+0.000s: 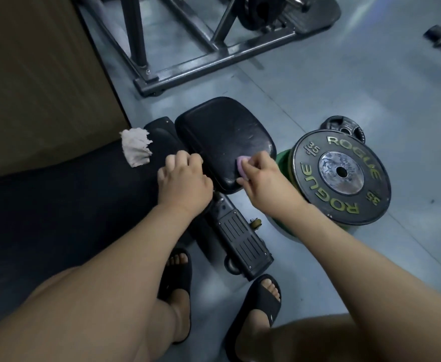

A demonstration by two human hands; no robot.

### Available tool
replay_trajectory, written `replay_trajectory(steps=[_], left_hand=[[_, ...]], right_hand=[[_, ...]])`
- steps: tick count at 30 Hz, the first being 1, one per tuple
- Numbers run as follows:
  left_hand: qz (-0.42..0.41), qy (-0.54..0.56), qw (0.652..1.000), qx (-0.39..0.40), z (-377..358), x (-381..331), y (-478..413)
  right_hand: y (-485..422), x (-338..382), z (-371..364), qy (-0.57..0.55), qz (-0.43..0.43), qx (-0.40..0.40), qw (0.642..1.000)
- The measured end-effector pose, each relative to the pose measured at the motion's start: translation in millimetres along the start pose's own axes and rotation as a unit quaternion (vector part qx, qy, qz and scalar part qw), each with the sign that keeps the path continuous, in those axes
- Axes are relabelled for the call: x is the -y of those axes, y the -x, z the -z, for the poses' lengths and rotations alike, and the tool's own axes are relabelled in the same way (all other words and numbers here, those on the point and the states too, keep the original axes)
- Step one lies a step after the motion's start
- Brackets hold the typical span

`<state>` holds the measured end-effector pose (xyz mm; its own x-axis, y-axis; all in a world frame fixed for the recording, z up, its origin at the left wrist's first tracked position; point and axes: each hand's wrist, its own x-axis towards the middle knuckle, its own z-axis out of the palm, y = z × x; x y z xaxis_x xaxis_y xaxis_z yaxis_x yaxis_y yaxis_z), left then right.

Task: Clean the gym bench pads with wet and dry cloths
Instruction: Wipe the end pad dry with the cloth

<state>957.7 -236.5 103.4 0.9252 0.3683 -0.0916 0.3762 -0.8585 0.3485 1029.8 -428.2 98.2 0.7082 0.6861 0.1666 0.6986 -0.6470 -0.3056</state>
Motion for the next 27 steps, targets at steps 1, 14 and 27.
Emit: replay_trajectory(steps=[1,14,27], left_hand=[[-0.006,-0.016,1.000,-0.015,-7.3,2.9,2.6],[-0.026,-0.037,0.992,-0.122,-36.2,16.8,5.5],[-0.024,-0.034,0.991,-0.126,-36.6,18.0,4.9]], right_hand=[[-1.0,-0.4,-0.8,0.000,0.004,0.004,1.000],[-24.8,19.7,-8.0,-0.008,-0.002,-0.002,1.000],[-77.2,15.4,-8.2,0.031,0.015,-0.015,0.999]])
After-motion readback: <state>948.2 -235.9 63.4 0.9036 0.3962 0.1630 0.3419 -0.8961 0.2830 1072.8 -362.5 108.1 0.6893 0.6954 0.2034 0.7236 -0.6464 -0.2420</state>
